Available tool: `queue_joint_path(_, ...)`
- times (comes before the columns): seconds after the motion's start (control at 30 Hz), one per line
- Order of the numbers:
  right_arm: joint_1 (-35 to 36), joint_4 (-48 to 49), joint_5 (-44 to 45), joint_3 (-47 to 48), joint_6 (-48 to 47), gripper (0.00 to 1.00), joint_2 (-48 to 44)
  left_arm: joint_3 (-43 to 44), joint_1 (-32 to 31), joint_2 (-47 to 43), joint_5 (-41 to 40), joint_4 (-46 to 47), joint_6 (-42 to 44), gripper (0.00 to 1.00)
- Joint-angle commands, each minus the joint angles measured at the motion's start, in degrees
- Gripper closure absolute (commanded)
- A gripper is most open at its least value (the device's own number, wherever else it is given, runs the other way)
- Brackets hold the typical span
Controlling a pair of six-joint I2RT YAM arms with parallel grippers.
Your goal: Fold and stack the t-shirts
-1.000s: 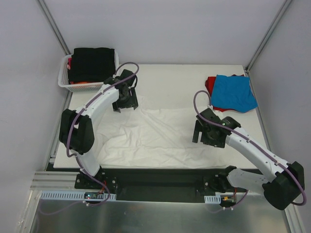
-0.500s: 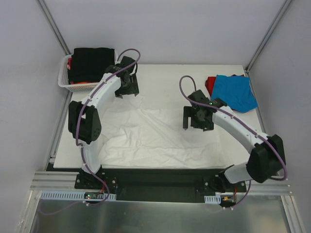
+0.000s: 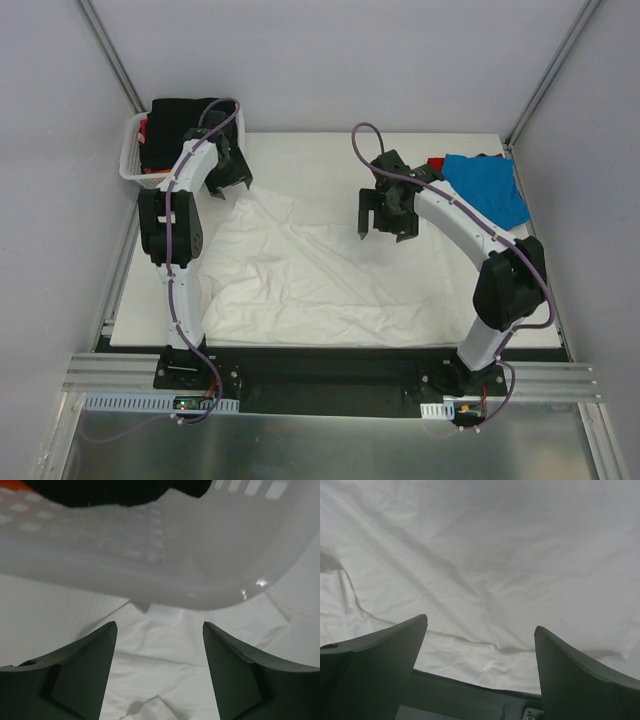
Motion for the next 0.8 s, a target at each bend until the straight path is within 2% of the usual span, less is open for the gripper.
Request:
queue_joint_path(0.0, -0.07, -1.99, 0.66, -5.99, 0.3, 0.07, -10.38, 7.34, 1.23, 4.35, 10.1, 0.43, 0.92, 0.3)
queue_joint_path(0.13, 0.02, -2.68, 2.34, -13.29, 2.41, 0.07, -20.92, 9.46, 1.76, 8.57, 21.6, 1.13, 3.02, 0.34)
queue_joint_path(0.2, 0.02, -3.38, 2.78, -16.8, 3.72, 0.07, -24.01, 9.47, 1.76, 9.98, 22.69, 2.54, 3.9, 0.34)
queue_joint_path(0.33, 0.02, -5.05, 3.66, -21.56, 4.52, 0.07, -30.26, 10.78, 1.85, 12.09, 21.2, 2.89, 5.75, 0.34)
queue_joint_path(0.57, -0.07, -9.18, 5.06, -22.8, 3.03, 0.07, -35.28, 6.49, 1.85, 11.13, 8.91, 2.8, 3.03, 0.34)
queue_joint_path(0.67, 0.02, -10.15, 4.89, -21.57, 1.45, 0.07, -34.66, 3.85, 1.68, 9.99, 11.34, 3.76, 2.41, 0.37)
queue_joint_path(0.77, -0.07, -9.8, 4.62, -20.16, 0.22, 0.07, -32.99, 3.31, -0.6, 8.49, 16.44, 5.88, 6.71, 0.39)
